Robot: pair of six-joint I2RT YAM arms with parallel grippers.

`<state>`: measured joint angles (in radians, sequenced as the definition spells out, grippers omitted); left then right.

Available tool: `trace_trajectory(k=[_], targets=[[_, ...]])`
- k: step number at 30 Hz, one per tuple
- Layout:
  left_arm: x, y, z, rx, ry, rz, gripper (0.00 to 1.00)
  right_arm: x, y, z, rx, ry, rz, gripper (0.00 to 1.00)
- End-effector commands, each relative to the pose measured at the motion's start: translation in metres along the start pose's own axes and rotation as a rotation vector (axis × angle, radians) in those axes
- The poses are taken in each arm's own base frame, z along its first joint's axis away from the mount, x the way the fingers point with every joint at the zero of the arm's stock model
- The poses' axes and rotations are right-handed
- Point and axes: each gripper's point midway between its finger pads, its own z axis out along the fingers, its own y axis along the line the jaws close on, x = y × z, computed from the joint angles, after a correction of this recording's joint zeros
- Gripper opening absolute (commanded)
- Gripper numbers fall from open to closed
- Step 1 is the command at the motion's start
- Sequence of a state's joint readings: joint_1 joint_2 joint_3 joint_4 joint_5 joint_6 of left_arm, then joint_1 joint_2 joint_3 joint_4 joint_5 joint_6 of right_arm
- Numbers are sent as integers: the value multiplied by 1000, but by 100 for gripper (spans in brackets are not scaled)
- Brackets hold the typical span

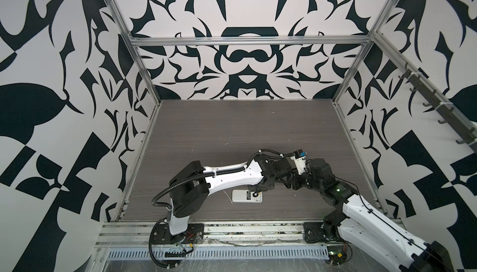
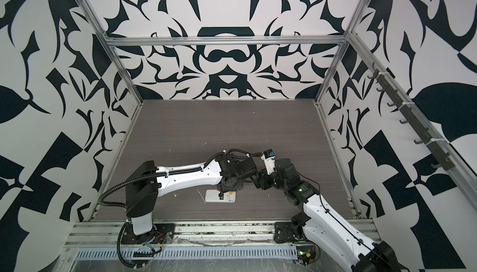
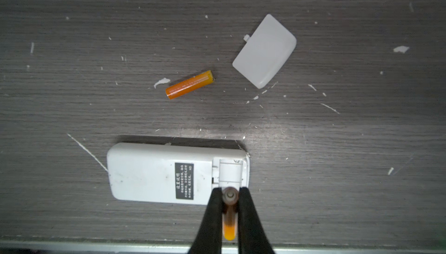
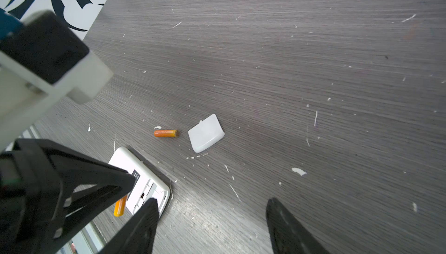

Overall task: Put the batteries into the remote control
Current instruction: 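Carry the held battery over the remote's open compartment with the left gripper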

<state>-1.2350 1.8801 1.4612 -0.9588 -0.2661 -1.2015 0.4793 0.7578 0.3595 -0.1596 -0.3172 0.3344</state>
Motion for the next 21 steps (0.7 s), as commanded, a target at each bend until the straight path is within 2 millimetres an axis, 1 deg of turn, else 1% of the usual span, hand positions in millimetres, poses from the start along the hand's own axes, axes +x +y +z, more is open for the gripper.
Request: trace_trajectory(k=[1, 21], targets=[[10, 9, 13, -56, 15, -3, 3, -7, -1, -2, 5, -35, -13, 74], [22, 15, 35, -48, 34, -23, 4, -8, -4, -4, 18, -45, 3, 73]])
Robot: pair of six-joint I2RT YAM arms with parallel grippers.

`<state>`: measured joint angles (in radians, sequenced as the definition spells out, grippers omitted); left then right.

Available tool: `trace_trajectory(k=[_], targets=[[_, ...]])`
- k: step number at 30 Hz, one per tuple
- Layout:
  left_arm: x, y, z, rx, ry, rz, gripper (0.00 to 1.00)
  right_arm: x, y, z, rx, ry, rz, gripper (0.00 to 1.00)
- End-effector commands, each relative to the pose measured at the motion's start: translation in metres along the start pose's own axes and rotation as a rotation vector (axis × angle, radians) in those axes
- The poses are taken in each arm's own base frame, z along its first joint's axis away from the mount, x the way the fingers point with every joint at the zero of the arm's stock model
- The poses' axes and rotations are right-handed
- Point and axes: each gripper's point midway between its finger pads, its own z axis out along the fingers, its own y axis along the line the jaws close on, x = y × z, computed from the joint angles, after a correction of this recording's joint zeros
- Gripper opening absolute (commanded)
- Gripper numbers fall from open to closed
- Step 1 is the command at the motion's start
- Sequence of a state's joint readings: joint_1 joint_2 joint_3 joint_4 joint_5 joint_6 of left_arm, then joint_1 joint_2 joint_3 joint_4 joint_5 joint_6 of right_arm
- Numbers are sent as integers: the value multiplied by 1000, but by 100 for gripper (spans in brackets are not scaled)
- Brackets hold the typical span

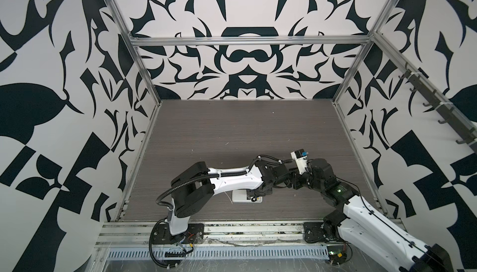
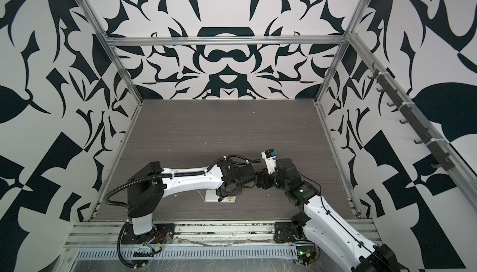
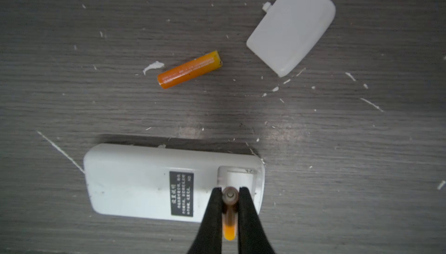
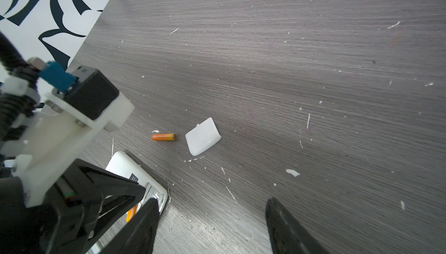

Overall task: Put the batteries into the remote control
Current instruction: 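Carry the held battery over the remote's open compartment with the left gripper, then lower the battery into the compartment and open the left gripper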

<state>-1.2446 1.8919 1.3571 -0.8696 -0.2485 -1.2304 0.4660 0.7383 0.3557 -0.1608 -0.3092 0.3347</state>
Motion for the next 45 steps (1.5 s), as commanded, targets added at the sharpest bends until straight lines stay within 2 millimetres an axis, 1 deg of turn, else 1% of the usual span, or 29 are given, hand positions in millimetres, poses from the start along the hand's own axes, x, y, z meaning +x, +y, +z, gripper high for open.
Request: trace_trajectory(k=[1, 7, 24, 34, 38, 42, 45], targets=[[6, 6, 8, -30, 7, -7, 4, -4, -1, -1, 6, -22, 1, 73], [6, 4, 11, -31, 11, -3, 4, -5, -2, -1, 7, -24, 0, 73], [7, 13, 18, -65, 5, 0, 4, -5, -3, -1, 8, -27, 5, 73], [11, 14, 23, -79, 13, 10, 5, -5, -3, -2, 9, -29, 6, 73], [11, 17, 23, -88, 8, 11, 6, -5, -4, -2, 10, -32, 8, 73], [10, 17, 23, -89, 0, 13, 10, -5, -4, -2, 11, -33, 8, 73], [9, 18, 22, -94, -6, 16, 10, -5, -4, -2, 10, -33, 9, 73]])
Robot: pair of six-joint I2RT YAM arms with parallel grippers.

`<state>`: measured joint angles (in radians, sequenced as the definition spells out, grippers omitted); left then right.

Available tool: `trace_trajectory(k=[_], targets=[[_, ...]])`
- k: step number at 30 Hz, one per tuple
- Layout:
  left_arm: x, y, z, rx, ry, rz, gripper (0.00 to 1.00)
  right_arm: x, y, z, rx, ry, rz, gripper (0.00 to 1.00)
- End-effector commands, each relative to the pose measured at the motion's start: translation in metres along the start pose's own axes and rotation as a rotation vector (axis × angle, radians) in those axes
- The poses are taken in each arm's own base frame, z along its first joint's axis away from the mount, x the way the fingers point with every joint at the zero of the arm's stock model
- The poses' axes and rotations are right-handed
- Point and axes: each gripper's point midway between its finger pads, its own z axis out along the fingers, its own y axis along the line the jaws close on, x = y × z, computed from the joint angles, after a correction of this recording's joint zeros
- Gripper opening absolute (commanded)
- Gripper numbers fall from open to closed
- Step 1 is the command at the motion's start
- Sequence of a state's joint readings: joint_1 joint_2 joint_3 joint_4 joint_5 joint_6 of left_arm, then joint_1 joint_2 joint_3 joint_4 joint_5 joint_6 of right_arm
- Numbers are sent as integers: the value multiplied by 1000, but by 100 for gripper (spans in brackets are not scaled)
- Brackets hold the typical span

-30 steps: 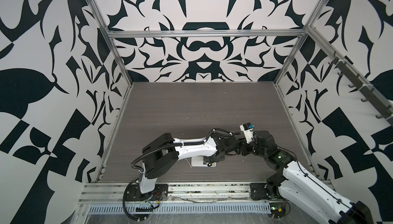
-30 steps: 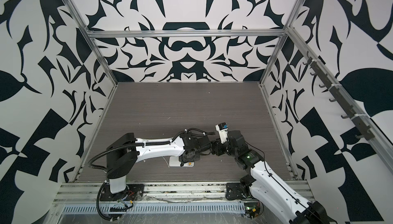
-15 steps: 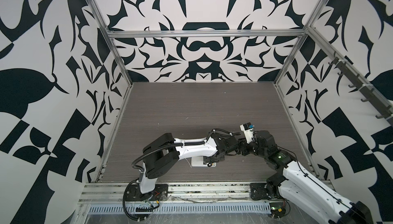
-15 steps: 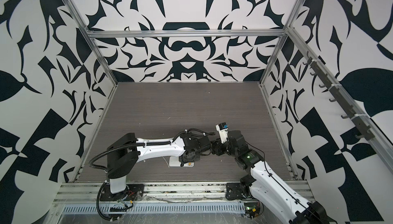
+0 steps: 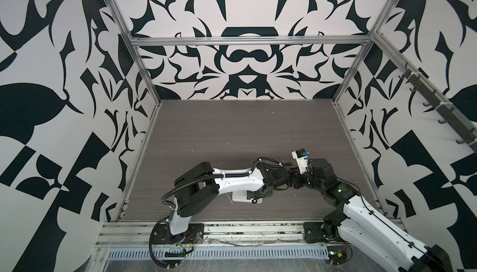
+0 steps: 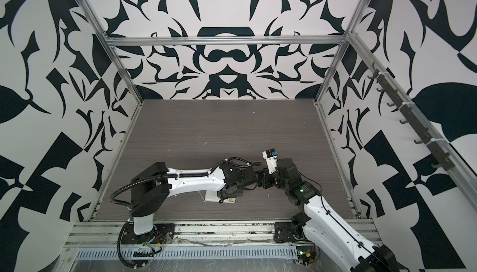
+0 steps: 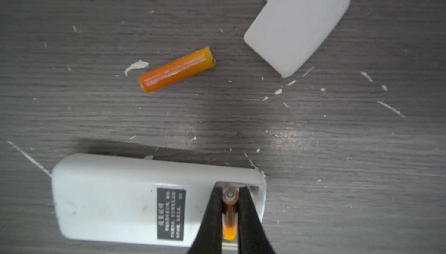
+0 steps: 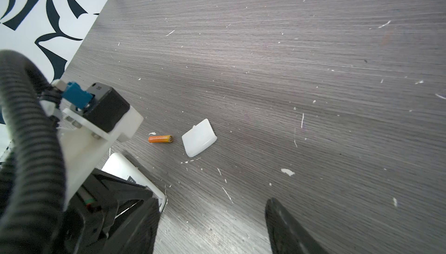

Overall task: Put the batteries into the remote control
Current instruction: 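Lower the battery into the compartment and open the left gripper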

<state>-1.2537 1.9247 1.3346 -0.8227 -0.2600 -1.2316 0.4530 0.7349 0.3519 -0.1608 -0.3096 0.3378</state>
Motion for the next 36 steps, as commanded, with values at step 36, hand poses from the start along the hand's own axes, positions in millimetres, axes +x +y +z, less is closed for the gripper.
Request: trace_trajectory(k=[36], targets=[[3, 19, -7, -141, -32, 74, 26, -7, -4, -3, 11, -41, 8, 73]])
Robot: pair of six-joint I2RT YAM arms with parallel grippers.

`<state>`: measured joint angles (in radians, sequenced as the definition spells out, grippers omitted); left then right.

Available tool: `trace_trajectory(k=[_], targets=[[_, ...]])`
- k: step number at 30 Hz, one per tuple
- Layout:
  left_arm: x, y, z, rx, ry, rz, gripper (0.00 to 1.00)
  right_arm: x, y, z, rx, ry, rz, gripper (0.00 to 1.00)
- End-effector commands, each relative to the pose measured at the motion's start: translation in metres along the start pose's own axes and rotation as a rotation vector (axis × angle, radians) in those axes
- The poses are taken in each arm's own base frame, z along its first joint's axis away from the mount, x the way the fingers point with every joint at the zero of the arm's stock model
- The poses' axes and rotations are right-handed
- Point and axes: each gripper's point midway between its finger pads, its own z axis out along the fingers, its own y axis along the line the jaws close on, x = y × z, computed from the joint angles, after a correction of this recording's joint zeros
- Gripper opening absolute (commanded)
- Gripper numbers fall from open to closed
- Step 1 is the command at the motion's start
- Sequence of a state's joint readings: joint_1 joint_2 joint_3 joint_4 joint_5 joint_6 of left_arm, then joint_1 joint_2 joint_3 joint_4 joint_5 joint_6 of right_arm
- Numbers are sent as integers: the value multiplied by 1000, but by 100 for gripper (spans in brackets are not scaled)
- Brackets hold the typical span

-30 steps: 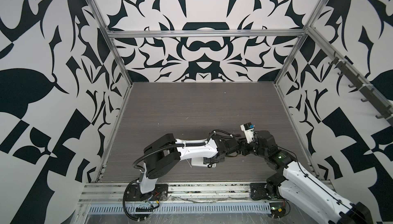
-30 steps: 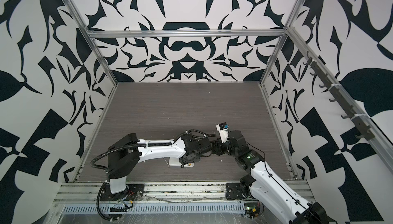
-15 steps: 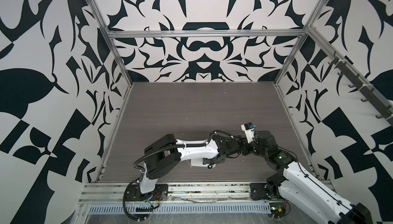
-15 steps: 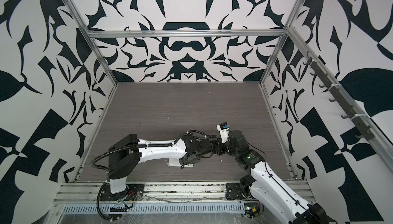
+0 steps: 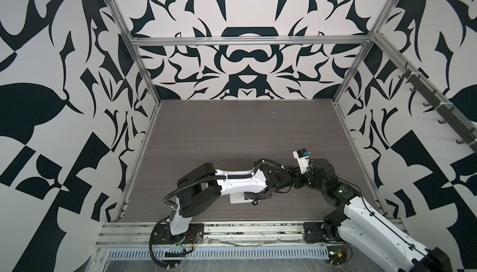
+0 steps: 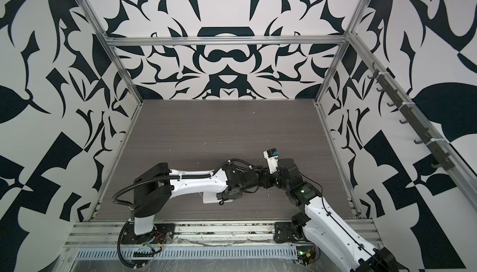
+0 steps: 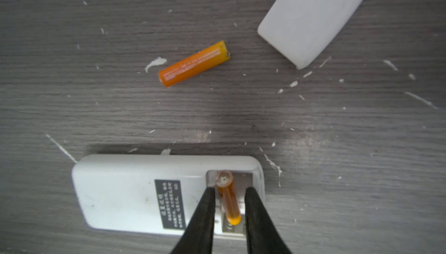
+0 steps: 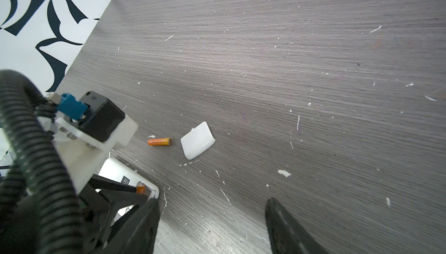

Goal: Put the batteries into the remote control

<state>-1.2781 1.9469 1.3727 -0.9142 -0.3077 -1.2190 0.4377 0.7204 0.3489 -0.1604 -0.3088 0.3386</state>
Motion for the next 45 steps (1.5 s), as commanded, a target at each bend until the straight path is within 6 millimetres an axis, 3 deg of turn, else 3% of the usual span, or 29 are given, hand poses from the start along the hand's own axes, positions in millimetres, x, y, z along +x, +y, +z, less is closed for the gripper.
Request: trace_trajectory(k=[1, 7, 11, 13, 16, 23, 33, 45], targets=[[-1, 8, -5, -55, -14, 23, 26, -4, -1, -1, 3, -24, 2, 73], [-3, 8, -8, -49, -21, 19, 30, -3, -1, -1, 4, -22, 2, 73], [-4, 8, -11, -43, -29, 12, 45, -4, -2, -1, 5, -23, 3, 73], [-5, 10, -13, -47, -36, 5, 58, -3, -1, 0, 1, -20, 4, 73], [-7, 13, -16, -51, -47, -7, 66, -3, -1, 0, -1, -16, 4, 73], [-6, 21, -18, -78, -67, -33, 69, -1, 0, 1, -9, -6, 12, 72], [-6, 24, -23, -34, -80, -56, 65, -2, -1, 2, -2, -3, 13, 72], [0, 29, -13, -39, -66, -62, 67, -2, -2, 2, 0, -2, 13, 72]])
